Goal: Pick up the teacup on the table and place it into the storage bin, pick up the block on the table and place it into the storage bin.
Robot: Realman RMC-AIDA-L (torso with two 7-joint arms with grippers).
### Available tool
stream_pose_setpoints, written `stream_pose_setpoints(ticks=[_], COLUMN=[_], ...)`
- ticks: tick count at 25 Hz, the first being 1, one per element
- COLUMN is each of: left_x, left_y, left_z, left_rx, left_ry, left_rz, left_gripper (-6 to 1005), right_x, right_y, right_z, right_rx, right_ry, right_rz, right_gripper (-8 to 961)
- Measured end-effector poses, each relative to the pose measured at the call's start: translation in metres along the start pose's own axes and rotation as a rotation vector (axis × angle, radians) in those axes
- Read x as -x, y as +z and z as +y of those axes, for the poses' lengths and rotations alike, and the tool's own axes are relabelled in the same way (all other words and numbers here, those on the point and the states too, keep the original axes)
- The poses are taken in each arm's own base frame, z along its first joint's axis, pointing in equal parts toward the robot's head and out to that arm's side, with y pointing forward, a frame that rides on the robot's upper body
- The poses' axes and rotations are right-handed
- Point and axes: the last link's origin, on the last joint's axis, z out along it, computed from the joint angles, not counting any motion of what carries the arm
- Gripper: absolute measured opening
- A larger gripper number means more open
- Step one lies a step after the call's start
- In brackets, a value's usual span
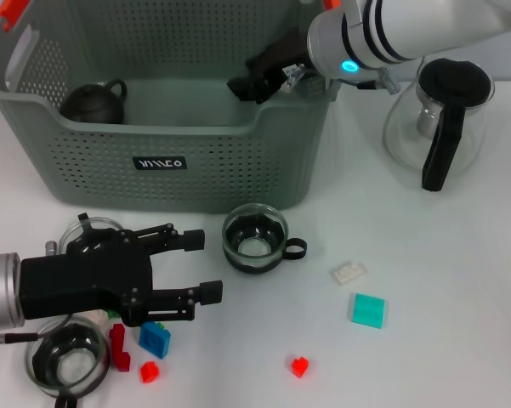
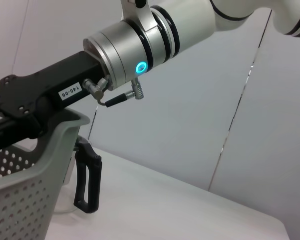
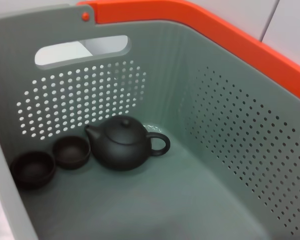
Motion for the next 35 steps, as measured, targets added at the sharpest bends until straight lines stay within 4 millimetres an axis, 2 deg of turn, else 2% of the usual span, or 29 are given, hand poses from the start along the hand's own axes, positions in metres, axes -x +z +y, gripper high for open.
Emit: stream_pose_setpoints(ticks=[3, 6, 7, 8, 12, 17, 20, 29, 35], left_x=[0.000, 0.000, 0.000, 0.000, 0.001, 0.001, 0.000, 0.000, 0.002], left_y=[0.000, -0.001, -0.001, -0.001, -0.002, -0.003, -0.004, -0.007, -0.010], left_z=[0.000, 0.000, 0.000, 0.000, 0.001, 0.000, 0.000, 0.001, 0.000], left_rx=[0.000, -0.001, -0.002, -0.002, -0.005, -0.017, -0.020, -0.017, -0.033], left_ry=[0.001, 0.002, 0.002, 0.002, -0.001, -0.001, -0.003, 0.002, -0.002], left_rz=[0.000, 0.003, 0.004, 0.004, 0.005, 0.017, 0.025, 0.018, 0.015], left_gripper=[837, 837, 837, 838, 838, 837, 838, 835, 834], right_x=[0.001, 0.012, 0.020, 0.020, 0.027, 0.008, -0.008, -0.063, -0.089], right_y=[-0.002, -0.013, -0.024, -0.024, -0.058, -0.095, -0.111, -0.140, -0.139], right_z=[-0.001, -0.004, -0.004, -0.004, 0.005, 0.023, 0.025, 0.022, 0.036], right_rx=[-0.005, -0.022, -0.028, -0.028, 0.001, 0.093, 0.150, 0.346, 0.455], right_ry=[-0.004, -0.013, -0.014, -0.014, -0.038, -0.114, -0.133, -0.210, -0.267], right_rz=[-0.012, -0.077, -0.147, -0.147, -0.340, -0.530, -0.551, -0.349, -0.176], right_gripper=[407, 550, 580, 610, 730, 726, 724, 717, 714])
